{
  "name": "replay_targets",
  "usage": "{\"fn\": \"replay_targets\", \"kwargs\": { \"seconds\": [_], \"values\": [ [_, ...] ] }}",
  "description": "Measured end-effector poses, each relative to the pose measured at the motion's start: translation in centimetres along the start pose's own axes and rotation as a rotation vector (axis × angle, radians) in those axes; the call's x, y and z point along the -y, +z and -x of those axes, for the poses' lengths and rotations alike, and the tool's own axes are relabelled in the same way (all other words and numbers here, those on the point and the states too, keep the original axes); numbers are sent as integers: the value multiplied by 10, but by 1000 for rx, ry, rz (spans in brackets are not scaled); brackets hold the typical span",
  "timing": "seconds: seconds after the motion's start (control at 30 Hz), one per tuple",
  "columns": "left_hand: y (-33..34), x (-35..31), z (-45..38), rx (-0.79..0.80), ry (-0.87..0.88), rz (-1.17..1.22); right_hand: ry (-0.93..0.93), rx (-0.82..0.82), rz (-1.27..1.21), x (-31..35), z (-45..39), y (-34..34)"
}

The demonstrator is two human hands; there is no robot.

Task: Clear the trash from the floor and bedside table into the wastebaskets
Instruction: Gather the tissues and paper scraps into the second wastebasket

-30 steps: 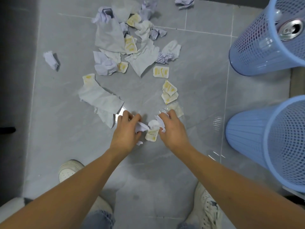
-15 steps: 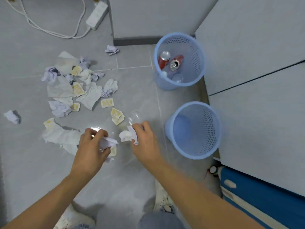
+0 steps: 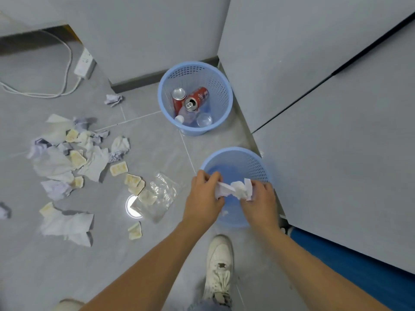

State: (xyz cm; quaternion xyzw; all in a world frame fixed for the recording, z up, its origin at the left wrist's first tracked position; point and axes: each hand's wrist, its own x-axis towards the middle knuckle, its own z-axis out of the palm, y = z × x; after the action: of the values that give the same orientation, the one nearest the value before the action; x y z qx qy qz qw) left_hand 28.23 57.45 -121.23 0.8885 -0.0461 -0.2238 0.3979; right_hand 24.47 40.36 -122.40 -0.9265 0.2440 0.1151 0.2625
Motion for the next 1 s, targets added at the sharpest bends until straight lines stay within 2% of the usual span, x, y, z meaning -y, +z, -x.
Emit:
{"fn": "replay_targets", "kwargs": {
  "seconds": [0.23, 0.37, 0.47, 0.6, 0.73, 0.8, 1.0],
  "values": [
    [46, 4, -35, 30, -57, 9, 21, 119, -70, -17, -21, 7],
    [23, 15, -11, -66, -6, 22, -72, 57, -18, 2, -6, 11],
    [-6, 42, 18, -135, -12, 18, -234, -19, -66, 44, 13, 23],
    [-47, 106, 52, -206, -101, -10, -469, 68, -41, 112, 44, 65],
    [-79, 185, 82, -226, -228, -78, -611, 263, -30, 149, 65, 134],
    [-89, 226, 99, -229, -287, -98, -591, 344, 40, 148, 66, 178],
    [-103, 356, 143, -214, -455, -248, -378, 493, 302, 131, 39, 278]
  ]
}}
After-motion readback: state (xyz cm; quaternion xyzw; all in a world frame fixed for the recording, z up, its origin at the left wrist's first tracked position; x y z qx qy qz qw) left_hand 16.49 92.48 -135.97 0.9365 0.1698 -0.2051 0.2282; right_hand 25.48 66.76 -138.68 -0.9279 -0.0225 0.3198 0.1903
